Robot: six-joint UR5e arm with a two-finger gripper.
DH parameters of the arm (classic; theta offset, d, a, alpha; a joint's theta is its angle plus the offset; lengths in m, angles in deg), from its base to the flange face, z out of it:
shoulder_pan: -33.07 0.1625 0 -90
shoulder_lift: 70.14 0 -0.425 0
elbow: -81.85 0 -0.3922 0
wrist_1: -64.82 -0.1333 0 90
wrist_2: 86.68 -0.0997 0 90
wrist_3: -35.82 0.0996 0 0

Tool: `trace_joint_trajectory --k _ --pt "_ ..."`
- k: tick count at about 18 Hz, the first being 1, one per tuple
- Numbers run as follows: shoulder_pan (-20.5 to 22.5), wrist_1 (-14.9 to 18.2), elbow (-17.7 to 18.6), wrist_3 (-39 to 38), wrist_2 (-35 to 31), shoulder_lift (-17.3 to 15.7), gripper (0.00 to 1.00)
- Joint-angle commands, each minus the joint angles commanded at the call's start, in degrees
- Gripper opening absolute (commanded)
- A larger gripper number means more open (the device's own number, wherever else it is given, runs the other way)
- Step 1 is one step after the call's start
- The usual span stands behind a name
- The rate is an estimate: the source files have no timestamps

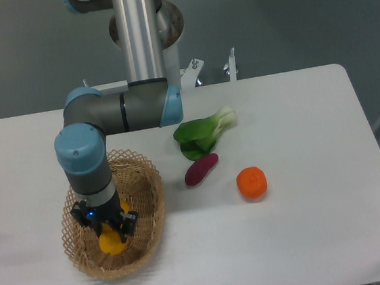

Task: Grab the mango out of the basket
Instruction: 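Lift the mango out of the basket and carry it toward the orange, then raise the held mango above the table beside the orange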

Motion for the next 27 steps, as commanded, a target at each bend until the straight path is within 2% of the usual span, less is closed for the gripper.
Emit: trace_joint_trajectory --k 3,5,10,15,18,24,27 --pt "3.95 0.7 -0.26 1.05 0.26 -3.17 0.54" --pt "6.94 0.97 -0.18 4.73 0.35 -5.27 0.54" --pt "14.41 3.86 -0.62 12.82 2.1 -7.82 0.54" --pt "21.79 4.74 -0.62 22.74 5.53 -8.79 0.54" --pt "25.75 7.55 -0.7 31.27 5.62 -9.15 0.54" --pt "34.19 10.63 -2.02 44.63 8.61 -9.76 0.54" --pt "35.78 13.61 -3.42 48.34 8.96 -9.76 0.54"
